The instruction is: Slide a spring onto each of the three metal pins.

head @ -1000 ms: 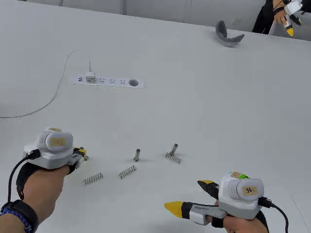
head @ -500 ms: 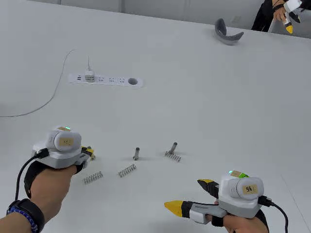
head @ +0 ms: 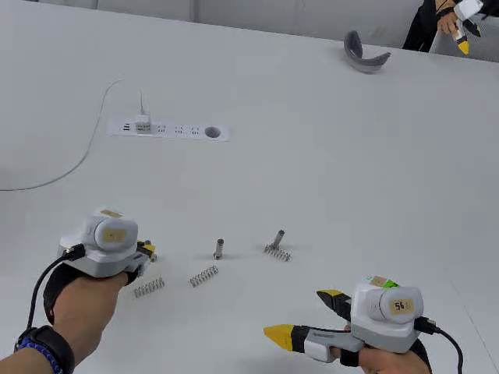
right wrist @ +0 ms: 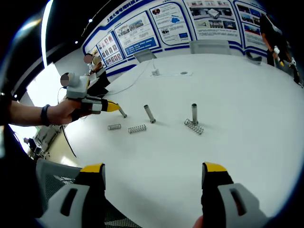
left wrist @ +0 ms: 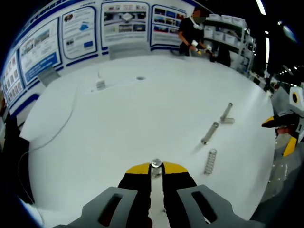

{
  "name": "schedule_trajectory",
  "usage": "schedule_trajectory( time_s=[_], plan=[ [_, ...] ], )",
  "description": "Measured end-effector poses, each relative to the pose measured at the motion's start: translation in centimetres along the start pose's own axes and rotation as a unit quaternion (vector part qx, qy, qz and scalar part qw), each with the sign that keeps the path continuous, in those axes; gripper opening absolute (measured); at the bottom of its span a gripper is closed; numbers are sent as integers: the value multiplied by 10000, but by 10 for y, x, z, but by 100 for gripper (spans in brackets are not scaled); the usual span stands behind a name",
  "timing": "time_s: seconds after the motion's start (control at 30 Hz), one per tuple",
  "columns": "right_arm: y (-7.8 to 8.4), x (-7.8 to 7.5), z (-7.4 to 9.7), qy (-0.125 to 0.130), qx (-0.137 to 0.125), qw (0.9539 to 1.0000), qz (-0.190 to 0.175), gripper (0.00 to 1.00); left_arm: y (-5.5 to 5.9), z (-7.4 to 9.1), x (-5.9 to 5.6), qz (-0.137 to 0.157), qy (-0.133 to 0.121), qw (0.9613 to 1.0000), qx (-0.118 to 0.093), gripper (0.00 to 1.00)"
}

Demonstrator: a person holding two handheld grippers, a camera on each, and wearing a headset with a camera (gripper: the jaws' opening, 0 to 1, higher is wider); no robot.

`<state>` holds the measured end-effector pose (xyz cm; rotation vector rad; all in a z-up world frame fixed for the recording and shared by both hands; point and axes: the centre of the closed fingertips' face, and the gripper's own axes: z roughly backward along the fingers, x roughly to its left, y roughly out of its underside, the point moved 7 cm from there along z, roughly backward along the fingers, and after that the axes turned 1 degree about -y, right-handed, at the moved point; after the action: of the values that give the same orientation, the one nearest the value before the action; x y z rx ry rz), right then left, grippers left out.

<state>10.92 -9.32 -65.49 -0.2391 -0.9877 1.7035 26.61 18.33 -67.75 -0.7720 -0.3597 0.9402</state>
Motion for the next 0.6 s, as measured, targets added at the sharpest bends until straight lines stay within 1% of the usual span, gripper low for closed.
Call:
schedule_trajectory(
  time_s=[0.23, 0.6],
  plan=[
    [-1, 1, -1, -19, -11, 10000, -4, 85, 0, -1, 1, 3, -28, 10000, -5, 8],
    [1, 1, -1, -25, 0, 10000, -8, 85, 2, -2, -1, -118, -45, 9999, -7, 8]
  ],
)
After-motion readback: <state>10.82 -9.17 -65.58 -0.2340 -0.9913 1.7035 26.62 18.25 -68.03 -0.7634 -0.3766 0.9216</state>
